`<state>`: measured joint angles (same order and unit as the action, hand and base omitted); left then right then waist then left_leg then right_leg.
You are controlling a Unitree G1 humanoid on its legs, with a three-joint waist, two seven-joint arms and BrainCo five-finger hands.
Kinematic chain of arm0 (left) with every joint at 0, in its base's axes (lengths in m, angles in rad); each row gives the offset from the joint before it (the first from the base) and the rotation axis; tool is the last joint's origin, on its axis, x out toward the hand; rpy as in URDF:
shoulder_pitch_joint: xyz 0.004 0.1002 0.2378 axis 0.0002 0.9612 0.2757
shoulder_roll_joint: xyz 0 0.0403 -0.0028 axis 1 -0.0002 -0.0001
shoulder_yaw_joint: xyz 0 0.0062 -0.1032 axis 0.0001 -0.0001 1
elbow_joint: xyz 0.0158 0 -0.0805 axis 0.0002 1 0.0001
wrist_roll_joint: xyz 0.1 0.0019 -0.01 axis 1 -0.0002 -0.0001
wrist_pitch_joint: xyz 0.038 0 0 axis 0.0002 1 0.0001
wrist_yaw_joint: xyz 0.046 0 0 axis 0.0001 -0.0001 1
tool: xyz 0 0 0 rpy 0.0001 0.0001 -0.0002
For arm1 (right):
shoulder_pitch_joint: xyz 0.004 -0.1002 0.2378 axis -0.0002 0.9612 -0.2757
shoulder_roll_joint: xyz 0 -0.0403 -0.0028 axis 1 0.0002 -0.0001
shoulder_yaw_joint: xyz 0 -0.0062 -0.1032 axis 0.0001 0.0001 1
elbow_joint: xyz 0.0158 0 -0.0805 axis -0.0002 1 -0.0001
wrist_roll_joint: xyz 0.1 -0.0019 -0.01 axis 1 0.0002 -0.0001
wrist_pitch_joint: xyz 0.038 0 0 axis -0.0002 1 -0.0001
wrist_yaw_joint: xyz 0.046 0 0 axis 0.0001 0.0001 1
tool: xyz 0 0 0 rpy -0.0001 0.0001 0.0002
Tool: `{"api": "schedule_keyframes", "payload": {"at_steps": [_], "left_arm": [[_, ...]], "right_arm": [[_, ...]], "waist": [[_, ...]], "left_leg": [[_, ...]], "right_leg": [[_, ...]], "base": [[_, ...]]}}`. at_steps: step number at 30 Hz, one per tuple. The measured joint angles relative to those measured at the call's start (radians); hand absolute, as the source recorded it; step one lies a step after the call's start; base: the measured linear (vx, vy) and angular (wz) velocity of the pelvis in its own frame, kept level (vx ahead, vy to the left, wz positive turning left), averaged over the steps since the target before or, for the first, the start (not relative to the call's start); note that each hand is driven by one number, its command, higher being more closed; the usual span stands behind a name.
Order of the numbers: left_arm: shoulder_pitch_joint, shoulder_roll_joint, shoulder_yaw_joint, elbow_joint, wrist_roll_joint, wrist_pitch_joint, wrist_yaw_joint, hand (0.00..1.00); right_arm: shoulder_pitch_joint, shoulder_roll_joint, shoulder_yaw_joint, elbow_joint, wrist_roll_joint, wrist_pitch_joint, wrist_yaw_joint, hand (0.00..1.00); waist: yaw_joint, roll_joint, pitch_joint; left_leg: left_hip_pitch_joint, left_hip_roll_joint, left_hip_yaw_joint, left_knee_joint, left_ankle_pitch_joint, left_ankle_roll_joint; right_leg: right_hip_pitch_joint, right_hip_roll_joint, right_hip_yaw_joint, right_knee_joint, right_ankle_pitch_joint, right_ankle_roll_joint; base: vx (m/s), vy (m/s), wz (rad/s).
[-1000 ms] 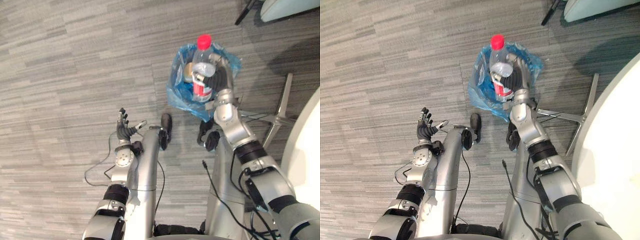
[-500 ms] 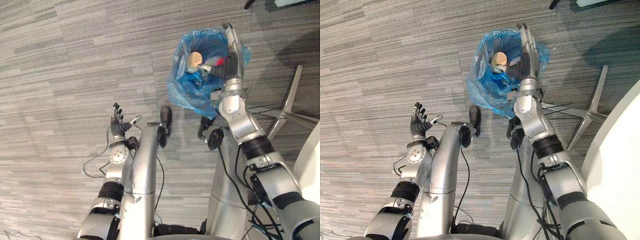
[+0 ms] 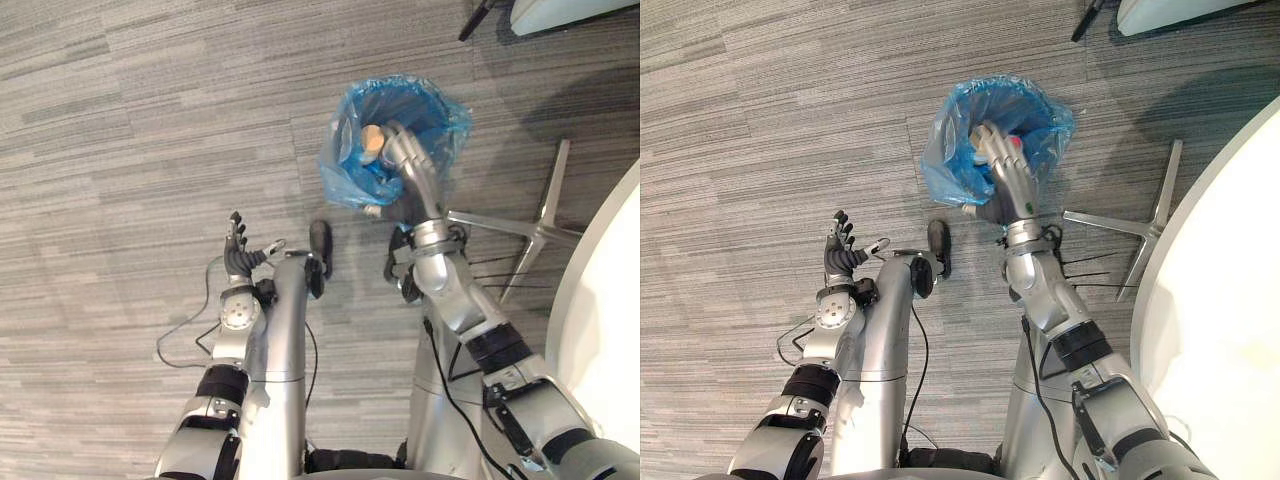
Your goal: Gather rubbish on tea table into small bin, then transfer packed bag to large trash can.
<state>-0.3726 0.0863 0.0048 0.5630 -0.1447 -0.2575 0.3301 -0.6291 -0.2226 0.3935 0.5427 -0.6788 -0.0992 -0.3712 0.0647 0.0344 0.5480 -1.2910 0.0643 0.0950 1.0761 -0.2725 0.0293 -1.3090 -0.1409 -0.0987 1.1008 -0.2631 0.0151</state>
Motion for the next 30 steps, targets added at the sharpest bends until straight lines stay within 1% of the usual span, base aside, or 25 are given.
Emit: {"api": "schedule_keyframes", "payload": {"at_steps": [2,3,6,8,10,13,16,18,22,23,25,27,28,29,30], "left_arm": [[-0.005,-0.001,-0.001,0.0,0.0,-0.009,-0.001,0.0],[-0.006,-0.001,-0.001,0.001,-0.001,-0.014,-0.001,0.0],[-0.027,0.005,-0.001,0.006,-0.003,-0.008,-0.001,0.0],[-0.047,0.015,-0.001,0.023,-0.003,-0.01,-0.001,0.0],[-0.055,0.021,0.0,0.026,-0.021,-0.021,-0.002,0.0],[-0.068,0.025,0.0,0.028,-0.022,-0.034,-0.001,0.0],[-0.071,0.028,0.002,0.032,-0.022,-0.034,-0.001,0.0],[-0.071,0.029,0.002,0.033,-0.021,-0.031,-0.001,0.0],[-0.072,0.028,0.0,0.035,-0.011,-0.015,0.001,0.0],[-0.071,0.026,-0.005,0.038,0.002,-0.001,0.0,0.0],[-0.068,0.014,-0.015,0.057,0.013,0.012,0.0,0.0],[-0.04,-0.004,-0.017,0.056,0.034,0.023,0.0,0.0],[-0.031,-0.006,-0.022,0.056,0.039,0.027,0.0,0.0],[-0.01,-0.012,-0.038,0.054,0.042,0.034,-0.001,0.0],[0.016,-0.019,-0.054,0.053,0.042,0.037,-0.002,0.0]], "right_arm": [[-0.034,0.003,0.006,0.093,-0.009,0.013,0.007,0.0],[-0.055,0.005,0.005,0.136,-0.021,0.028,0.009,1.0],[-0.114,0.004,-0.001,0.238,-0.03,0.05,0.025,1.0],[-0.153,0.003,-0.009,0.27,-0.029,0.067,0.028,1.0],[-0.183,-0.005,-0.025,0.277,-0.024,0.073,0.036,1.0],[-0.211,-0.024,-0.035,0.278,0.02,0.076,0.042,1.0],[-0.208,-0.024,-0.035,0.256,0.055,0.074,0.041,1.0],[-0.196,-0.023,-0.035,0.223,0.071,0.072,0.039,1.0],[-0.145,-0.02,-0.035,0.086,0.092,0.067,0.02,1.0],[-0.12,-0.02,-0.035,0.025,0.093,0.066,0.016,1.0],[-0.087,-0.019,-0.038,-0.036,0.1,0.065,0.009,1.0],[-0.02,-0.01,-0.045,-0.142,0.123,0.064,0.002,1.0],[0.002,-0.006,-0.047,-0.167,0.13,0.064,0.002,1.0],[0.049,0.008,-0.064,-0.223,0.14,0.064,0.003,1.0],[0.102,0.025,-0.08,-0.275,0.174,0.059,0.003,1.0]], "waist": [[0.003,0.0,0.0],[0.002,0.0,0.0],[0.004,0.0,0.0],[0.005,0.0,0.0],[0.007,0.0,0.0],[0.008,0.0,0.0],[0.007,0.0,0.0],[0.006,0.0,0.0],[0.004,0.0,0.0],[0.005,0.0,0.0],[0.004,-0.003,-0.001],[0.002,-0.009,-0.004],[0.002,-0.013,-0.005],[0.002,-0.015,-0.005],[0.001,-0.018,-0.006]], "left_leg": [[-0.01,-0.008,-0.005,-0.005,0.003,-0.002],[-0.016,-0.013,-0.008,-0.008,0.007,-0.002],[-0.04,-0.028,-0.013,-0.009,0.016,-0.005],[-0.058,-0.032,-0.013,-0.005,0.018,-0.01],[-0.077,-0.032,-0.016,0.01,0.018,-0.01],[-0.097,-0.032,-0.022,0.026,0.018,-0.011],[-0.098,-0.031,-0.025,0.027,0.019,-0.011],[-0.097,-0.03,-0.025,0.027,0.019,-0.012],[-0.08,-0.025,-0.033,0.024,0.022,-0.007],[-0.056,-0.019,-0.037,0.019,0.022,-0.006],[-0.02,-0.016,-0.038,0.001,0.022,-0.006],[0.063,-0.016,-0.037,-0.041,0.025,-0.01],[0.089,-0.016,-0.035,-0.057,0.026,-0.011],[0.144,-0.016,-0.035,-0.089,0.028,-0.015],[0.206,-0.016,-0.036,-0.123,0.03,-0.018]], "right_leg": [[-0.009,-0.005,-0.002,0.0,0.0,0.0],[-0.016,-0.009,-0.003,0.002,0.0,0.0],[-0.043,-0.022,-0.001,0.019,-0.004,-0.002],[-0.062,-0.028,-0.002,0.032,-0.008,-0.004],[-0.081,-0.031,-0.003,0.05,-0.015,-0.006],[-0.099,-0.033,-0.008,0.065,-0.019,-0.01],[-0.098,-0.032,-0.011,0.065,-0.019,-0.01],[-0.096,-0.031,-0.012,0.064,-0.019,-0.011],[-0.07,-0.026,-0.023,0.049,-0.018,-0.012],[-0.04,-0.019,-0.029,0.035,-0.017,-0.014],[-0.001,-0.017,-0.035,0.013,-0.013,-0.018],[0.083,-0.012,-0.04,-0.03,-0.01,-0.015],[0.106,-0.012,-0.04,-0.044,-0.009,-0.015],[0.162,-0.01,-0.045,-0.076,-0.007,-0.015],[0.225,-0.009,-0.052,-0.109,-0.004,-0.014]], "base": [[-0.01,0.03,0.12],[-0.02,0.024,0.12],[-0.03,0.026,0.18],[-0.03,0.015,0.14],[-0.05,0.022,0.07],[-0.04,0.023,0.04],[-0.03,0.03,0.0],[-0.03,0.036,-0.02],[-0.02,0.035,-0.04],[-0.01,0.03,-0.08],[-0.01,0.023,-0.05],[0.0,0.0,0.0],[0.0,0.0,0.0],[0.03,-0.019,0.01],[0.04,-0.027,0.03]]}}
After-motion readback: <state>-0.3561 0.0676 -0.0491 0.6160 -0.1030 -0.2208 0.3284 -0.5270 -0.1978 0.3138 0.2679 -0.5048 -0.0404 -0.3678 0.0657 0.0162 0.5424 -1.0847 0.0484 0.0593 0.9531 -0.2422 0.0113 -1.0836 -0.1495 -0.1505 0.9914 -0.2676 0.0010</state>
